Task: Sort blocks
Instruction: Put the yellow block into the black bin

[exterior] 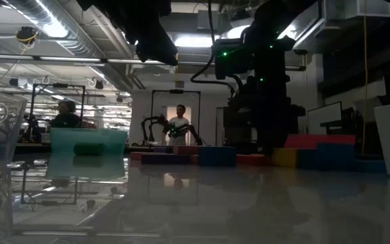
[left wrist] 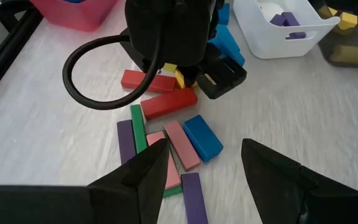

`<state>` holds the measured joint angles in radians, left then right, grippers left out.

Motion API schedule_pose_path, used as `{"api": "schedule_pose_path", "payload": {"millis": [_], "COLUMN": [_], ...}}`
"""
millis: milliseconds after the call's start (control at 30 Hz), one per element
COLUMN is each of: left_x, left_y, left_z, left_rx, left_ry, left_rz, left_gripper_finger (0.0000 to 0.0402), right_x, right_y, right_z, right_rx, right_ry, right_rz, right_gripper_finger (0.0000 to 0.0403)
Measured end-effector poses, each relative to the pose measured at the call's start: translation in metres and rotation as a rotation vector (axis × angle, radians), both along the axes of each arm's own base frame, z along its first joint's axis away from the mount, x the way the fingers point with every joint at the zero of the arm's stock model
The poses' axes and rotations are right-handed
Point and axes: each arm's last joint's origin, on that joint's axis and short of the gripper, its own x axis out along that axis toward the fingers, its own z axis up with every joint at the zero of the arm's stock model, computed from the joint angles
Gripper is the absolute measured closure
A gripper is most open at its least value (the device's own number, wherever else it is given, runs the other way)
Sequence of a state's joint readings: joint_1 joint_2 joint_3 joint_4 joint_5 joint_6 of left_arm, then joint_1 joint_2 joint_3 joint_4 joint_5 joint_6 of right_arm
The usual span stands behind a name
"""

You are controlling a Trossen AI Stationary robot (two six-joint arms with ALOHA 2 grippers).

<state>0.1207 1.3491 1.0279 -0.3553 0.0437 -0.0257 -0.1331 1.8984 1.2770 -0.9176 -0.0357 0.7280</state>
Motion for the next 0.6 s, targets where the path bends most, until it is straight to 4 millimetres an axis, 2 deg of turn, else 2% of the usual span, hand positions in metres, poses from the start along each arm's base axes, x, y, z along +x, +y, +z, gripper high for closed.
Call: {"api": "schedule_pose_path", "payload": {"millis": [133, 200, 433, 600], "left_x": [0.0, 0.0, 0.0, 0.0], "left_y": [0.0, 0.0, 0.0, 0.0], "left_z": [0.0, 0.0, 0.0, 0.0], "left_rx": [0.0, 0.0, 0.0, 0.0], "left_ry": [0.0, 0.0, 0.0, 0.0], "left_rz": [0.0, 0.0, 0.0, 0.0], "left_gripper_finger": [0.0211, 0.0211, 0.0211, 0.0211], "right_x": [0.001, 0.002, 0.003, -0.005], "right_y": [0.0, 0.0, 0.006, 0.033], "right_z": [0.004, 0.013, 0.076, 0.129], "right_rx": [0.002, 0.005, 0.032, 0.087], "right_ry": [0.004, 0.007, 0.032, 0.013], "right_rz": [0.003, 0.009, 0.116, 0.192], "right_gripper_finger": [0.0279, 0.0273, 0.0274, 0.0271]}}
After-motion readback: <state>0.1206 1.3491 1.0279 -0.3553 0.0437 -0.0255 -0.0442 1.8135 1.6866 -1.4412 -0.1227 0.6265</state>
